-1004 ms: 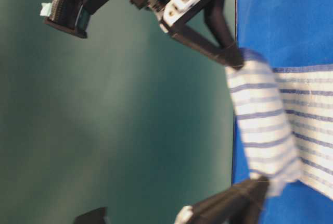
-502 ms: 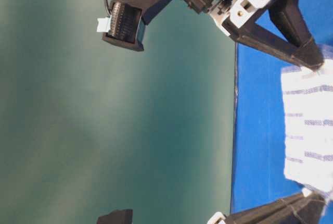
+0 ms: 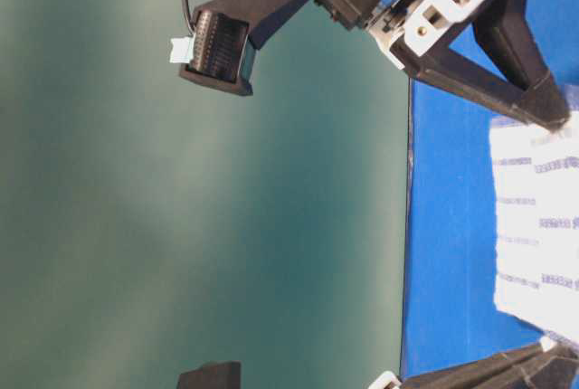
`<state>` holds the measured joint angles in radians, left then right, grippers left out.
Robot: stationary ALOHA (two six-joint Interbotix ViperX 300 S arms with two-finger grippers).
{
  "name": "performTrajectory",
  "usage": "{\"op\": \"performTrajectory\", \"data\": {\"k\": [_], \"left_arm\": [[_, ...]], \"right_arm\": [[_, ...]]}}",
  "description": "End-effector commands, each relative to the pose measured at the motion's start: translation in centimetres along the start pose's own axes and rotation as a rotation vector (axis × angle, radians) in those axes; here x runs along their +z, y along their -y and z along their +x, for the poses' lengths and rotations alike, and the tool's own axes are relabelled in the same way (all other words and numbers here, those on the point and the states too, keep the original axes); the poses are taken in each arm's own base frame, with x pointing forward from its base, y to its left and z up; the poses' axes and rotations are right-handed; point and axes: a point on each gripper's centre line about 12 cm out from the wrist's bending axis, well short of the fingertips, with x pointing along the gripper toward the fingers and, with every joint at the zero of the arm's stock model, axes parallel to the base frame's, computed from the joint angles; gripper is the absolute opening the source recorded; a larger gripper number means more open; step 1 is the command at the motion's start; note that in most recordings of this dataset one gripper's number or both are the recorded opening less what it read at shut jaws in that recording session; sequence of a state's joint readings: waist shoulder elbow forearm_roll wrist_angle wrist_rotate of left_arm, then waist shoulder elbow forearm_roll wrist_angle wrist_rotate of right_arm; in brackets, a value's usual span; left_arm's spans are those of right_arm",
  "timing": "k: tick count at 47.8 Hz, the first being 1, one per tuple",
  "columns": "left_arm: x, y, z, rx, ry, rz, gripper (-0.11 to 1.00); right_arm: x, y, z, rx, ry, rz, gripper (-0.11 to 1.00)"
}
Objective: Fold a vertical towel.
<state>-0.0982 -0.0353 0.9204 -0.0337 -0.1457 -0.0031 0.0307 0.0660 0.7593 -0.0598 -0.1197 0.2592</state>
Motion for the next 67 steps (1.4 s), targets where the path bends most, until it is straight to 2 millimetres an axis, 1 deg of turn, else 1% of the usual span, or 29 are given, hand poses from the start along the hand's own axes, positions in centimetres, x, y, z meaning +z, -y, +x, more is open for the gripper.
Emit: {"op": "performTrajectory", "data": {"k": [1,8,10,12,13,14,17,19,21,24,26,32,36,39,44,49,55,61,67], "left_arm": [[0.8,0.2,-0.1,-0.004,0.027,0.004,0.05],[1.1,0.2,-0.1,-0.004,0.04,0.003,0.06],[1.1,0.2,-0.1,-0.004,0.044,0.003,0.06],[1.2,0.2,-0.1,-0.005,0.05,0.004,0.1],[1.3,0.2,-0.1,-0.006,0.052,0.004,0.15],[1.3,0.2,-0.1,-0.005,0.052,0.001,0.19],[1.2,0.2,-0.1,-0.005,0.05,0.001,0.35],[1.3,0.2,-0.2,-0.005,0.049,0.001,0.45],[1.4,0.3,-0.3,-0.007,0.052,0.005,0.54],[1.4,0.5,-0.4,-0.012,0.049,0.007,0.63],[1.4,0.6,-0.6,-0.014,0.047,0.009,0.66],[1.7,0.8,-1.5,-0.02,0.03,0.015,0.64],[2.3,0.9,-2.5,-0.022,0.036,0.016,0.64],[3.0,0.9,-3.5,-0.023,0.056,0.021,0.64],[4.7,0.9,-5.8,-0.025,0.128,0.028,0.64],[5.9,0.8,-8.3,-0.024,0.205,0.029,0.64],[7.2,0.4,-11.7,-0.019,0.311,0.024,0.64],[7.6,-0.1,-14.8,-0.004,0.394,0.014,0.64],[7.0,-1.1,-17.5,0.03,0.463,-0.003,0.64]], "right_arm": [[1.1,-0.4,-0.1,0.01,0.029,0.0,0.08],[1.3,-0.5,0.1,0.011,0.031,-0.001,0.09],[1.4,-0.6,0.1,0.013,0.033,-0.002,0.11],[1.4,-0.7,0.1,0.015,0.034,-0.004,0.22],[1.5,-0.8,0.1,0.017,0.037,-0.005,0.31],[1.5,-0.8,0.1,0.019,0.04,-0.006,0.37],[1.4,-1.2,0.1,0.026,0.037,-0.012,0.54],[1.4,-1.4,0.1,0.03,0.034,-0.016,0.63],[1.5,-1.7,0.1,0.036,0.036,-0.019,0.67],[1.7,-2.3,0.0,0.047,0.04,-0.024,0.62],[1.8,-2.7,-0.2,0.055,0.041,-0.026,0.6],[2.7,-3.5,-1.4,0.066,0.042,-0.027,0.59],[3.4,-3.6,-2.8,0.066,0.05,-0.027,0.59],[4.4,-3.5,-4.2,0.064,0.071,-0.029,0.59],[6.0,-3.1,-6.5,0.057,0.119,-0.033,0.59],[7.4,-2.7,-9.1,0.046,0.165,-0.054,0.59],[8.4,-2.2,-11.7,0.03,0.214,-0.075,0.59],[8.7,-1.6,-14.2,0.012,0.263,-0.098,0.59],[8.6,-1.0,-16.6,0.0,0.321,-0.1,0.59]]}}
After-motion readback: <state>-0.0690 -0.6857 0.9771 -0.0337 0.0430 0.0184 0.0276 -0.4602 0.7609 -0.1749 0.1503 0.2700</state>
